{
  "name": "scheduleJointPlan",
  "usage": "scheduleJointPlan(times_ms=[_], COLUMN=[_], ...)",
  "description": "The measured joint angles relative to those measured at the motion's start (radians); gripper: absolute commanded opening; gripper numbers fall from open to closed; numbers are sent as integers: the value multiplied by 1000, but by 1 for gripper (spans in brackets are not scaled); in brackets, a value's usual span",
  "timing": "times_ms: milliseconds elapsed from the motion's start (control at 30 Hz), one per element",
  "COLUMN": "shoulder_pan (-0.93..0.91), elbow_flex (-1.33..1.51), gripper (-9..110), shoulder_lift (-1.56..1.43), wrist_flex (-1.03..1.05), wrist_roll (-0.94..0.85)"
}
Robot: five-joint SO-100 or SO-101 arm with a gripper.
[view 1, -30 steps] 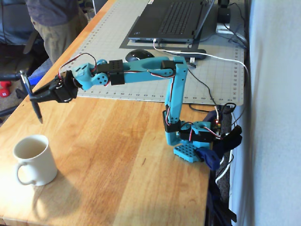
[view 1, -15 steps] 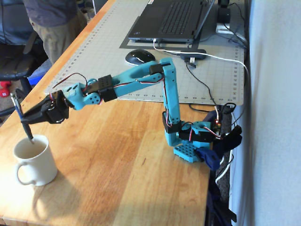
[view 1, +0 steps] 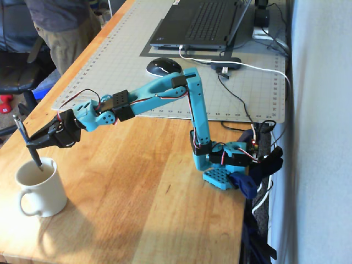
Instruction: Grasp a pen and put it in a mug.
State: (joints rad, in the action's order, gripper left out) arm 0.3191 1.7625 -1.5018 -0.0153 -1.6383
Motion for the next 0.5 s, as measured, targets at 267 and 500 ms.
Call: scheduleJointPlan(times_ms=[267,500], shoulder_pan=[0,0], elbow_flex=[0,0], gripper=[14,22], shoulder_lift=[0,-2], wrist_flex=[0,0], wrist_roll=[0,0])
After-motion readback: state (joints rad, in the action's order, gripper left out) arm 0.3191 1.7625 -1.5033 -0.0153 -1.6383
